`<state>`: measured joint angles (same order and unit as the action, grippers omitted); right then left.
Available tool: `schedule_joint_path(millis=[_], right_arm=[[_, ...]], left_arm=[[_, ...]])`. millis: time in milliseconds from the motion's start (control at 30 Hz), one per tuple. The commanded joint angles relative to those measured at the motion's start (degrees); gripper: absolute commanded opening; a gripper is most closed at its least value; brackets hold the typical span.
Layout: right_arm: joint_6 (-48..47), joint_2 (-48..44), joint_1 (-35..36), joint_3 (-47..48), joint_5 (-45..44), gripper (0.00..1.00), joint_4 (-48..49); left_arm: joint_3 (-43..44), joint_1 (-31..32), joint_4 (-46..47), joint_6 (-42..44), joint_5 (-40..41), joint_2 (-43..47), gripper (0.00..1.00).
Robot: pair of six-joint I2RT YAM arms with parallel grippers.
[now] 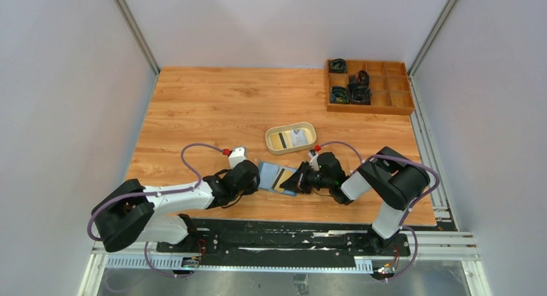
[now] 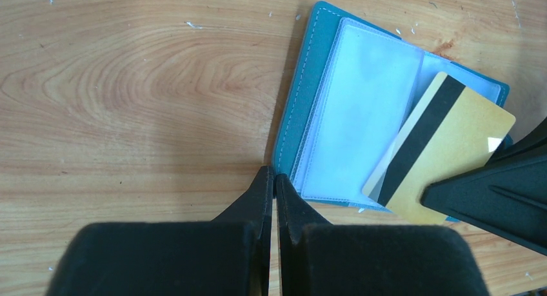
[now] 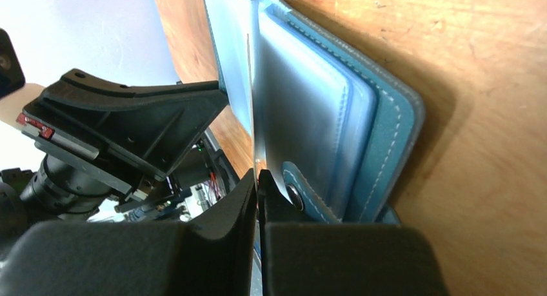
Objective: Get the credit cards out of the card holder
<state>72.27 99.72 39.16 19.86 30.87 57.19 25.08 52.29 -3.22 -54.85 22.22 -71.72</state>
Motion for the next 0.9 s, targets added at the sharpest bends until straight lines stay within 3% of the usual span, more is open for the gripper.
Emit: schedule_joint_path(millis=[0,133,267,467,633,867], right_arm=[[-6.6,-4.3,-1.8,-0.7,2.6,0.05,-7.9],[-16.4,-10.5,-3.4,3.8,6.0,0.0,-24.0],[-33.2,-15.5,-5.1,15.4,8.4,0.0,-46.3],[-59.6,-7.4,-10.5,41.1,20.2,0.0,-82.1],[-66.3,3.2,-13.9,55.8,24.1,0.0,-93.5],[-68.7,13.8,-13.9,71.4,21.6,0.0,-99.7]], left_arm=[[1.0,-0.1,0.3,0.2,0.5,-0.8,0.0],[0.9,-0.1,0.3,0.3,0.5,-0.7,0.0],[0.8,-0.1,0.5,0.3,0.3,-0.6,0.0],[0.8,-0.1,0.9,0.4,0.0,-0.5,0.0],[1.1,-0.1,0.9,0.9,-0.5,-0.5,0.0],[1.1,-0.1,-1.2,1.7,0.3,0.9,0.0]])
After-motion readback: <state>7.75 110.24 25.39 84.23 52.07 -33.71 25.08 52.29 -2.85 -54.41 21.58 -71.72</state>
